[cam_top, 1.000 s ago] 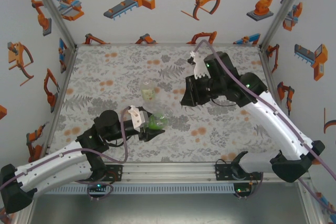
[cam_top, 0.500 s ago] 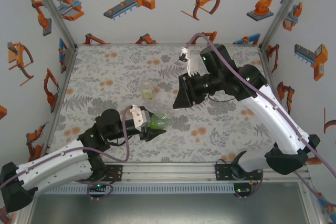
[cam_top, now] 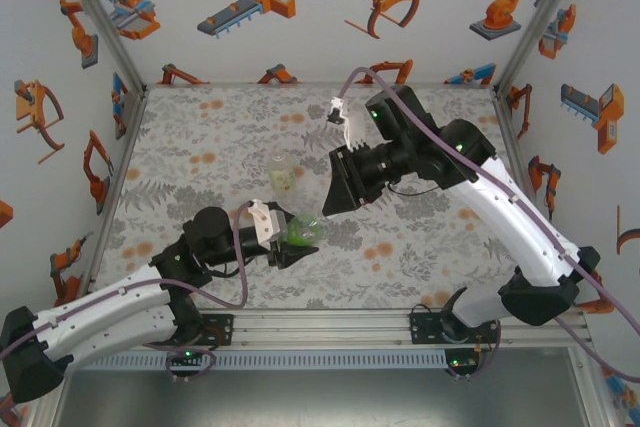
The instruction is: Screw on the bottle caps
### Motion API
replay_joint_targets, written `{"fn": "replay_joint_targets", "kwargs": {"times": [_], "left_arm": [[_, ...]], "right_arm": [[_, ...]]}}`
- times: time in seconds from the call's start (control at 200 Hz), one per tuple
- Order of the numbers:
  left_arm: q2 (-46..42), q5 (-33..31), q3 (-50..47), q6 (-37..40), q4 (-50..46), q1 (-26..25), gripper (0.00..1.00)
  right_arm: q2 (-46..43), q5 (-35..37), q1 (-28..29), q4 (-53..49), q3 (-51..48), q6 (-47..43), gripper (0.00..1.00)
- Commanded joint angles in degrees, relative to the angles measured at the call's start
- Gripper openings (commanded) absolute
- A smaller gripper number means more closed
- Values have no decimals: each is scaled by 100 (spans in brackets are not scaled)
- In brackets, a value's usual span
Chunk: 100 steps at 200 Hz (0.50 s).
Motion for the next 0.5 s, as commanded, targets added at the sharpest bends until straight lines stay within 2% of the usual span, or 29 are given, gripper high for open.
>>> {"fn": "replay_joint_targets", "kwargs": {"times": [0.0, 0.255, 0.496], "left_arm": [[20, 151, 128, -48, 354, -10, 0], [106, 203, 172, -36, 362, -8, 0], [195, 208, 198, -77, 395, -11, 0]], "right_arm": [[32, -73, 87, -105, 140, 111, 21], [164, 300, 186, -456, 350, -73, 21], [219, 318, 303, -574, 414, -284, 21]]}}
